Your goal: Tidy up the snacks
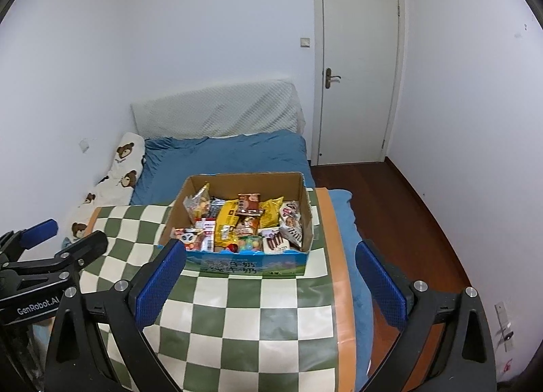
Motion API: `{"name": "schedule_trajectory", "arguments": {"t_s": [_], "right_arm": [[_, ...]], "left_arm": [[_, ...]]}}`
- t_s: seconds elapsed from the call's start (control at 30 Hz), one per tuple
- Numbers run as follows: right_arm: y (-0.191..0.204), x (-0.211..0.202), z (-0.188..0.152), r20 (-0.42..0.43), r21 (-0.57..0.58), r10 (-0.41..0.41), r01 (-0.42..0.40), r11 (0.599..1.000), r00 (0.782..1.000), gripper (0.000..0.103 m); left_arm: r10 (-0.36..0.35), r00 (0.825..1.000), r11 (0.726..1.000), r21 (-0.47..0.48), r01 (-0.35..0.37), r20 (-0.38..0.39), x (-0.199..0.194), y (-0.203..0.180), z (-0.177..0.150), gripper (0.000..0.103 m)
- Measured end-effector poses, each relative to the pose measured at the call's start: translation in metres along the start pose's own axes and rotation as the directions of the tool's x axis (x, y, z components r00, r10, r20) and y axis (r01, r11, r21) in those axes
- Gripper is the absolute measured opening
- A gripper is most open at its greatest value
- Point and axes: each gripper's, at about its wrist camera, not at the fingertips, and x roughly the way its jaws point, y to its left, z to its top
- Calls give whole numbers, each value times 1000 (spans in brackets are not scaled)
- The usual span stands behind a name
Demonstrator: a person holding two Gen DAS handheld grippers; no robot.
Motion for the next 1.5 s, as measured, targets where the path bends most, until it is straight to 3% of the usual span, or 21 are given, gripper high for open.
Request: {"name": "schedule_trajectory", "arguments": {"t_s": [0.4,0.67,1.5], "right_arm": [[-9,68,13,-63,-3,-57,57,998,996,102],[-7,95,15,-104,0,-60,60,998,993,102],[-4,96,14,-95,11,-55,56,998,994,102]], "left_arm": [[9,996,1000,11,-9,-83,63,-7,12,103],[24,994,1000,15,-23,-103,81,-10,15,103],[18,996,1000,18,-16,-82,79,-9,19,103]]}}
